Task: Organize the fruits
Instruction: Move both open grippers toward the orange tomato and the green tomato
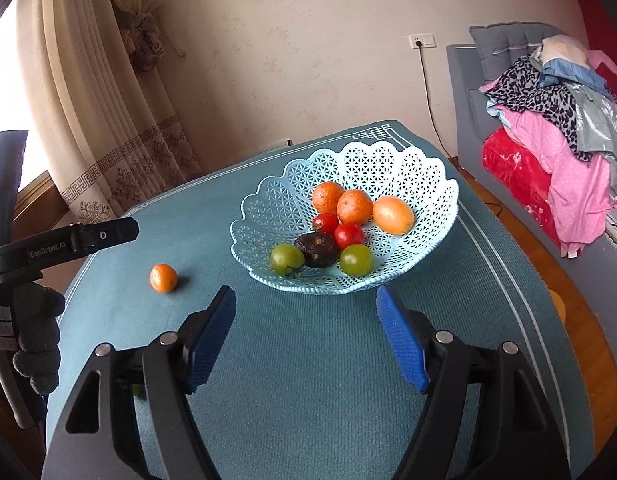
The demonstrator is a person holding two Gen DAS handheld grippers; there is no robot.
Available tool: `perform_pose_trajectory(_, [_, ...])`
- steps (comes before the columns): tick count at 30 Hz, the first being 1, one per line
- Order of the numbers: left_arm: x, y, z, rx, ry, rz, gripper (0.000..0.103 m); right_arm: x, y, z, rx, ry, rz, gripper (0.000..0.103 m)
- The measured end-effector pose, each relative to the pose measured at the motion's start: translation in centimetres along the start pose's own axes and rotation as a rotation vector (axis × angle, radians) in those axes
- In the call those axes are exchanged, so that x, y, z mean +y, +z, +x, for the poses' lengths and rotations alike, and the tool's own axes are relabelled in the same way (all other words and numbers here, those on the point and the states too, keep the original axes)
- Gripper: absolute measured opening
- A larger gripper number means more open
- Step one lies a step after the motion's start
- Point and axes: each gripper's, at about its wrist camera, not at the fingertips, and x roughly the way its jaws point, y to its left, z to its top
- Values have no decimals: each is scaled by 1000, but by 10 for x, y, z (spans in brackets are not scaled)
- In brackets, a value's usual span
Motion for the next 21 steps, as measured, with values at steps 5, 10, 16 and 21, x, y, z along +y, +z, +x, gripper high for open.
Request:
perform_pose_trajectory(5, [19, -3, -6, -2, 11, -27, 98, 20, -6, 0, 22, 23, -37, 73])
perform_pose_trajectory(10, [34, -9, -12, -7, 13, -48, 98, 42, -17, 4, 70, 66, -64, 73])
perform_pose_trajectory(16, [54, -19, -18, -9, 34, -67, 98, 79, -34, 13, 130, 125, -116, 73])
perform_pose_trajectory(21, [73, -28, -18, 1, 70, -83, 98, 110, -50, 20, 178, 174, -164, 73])
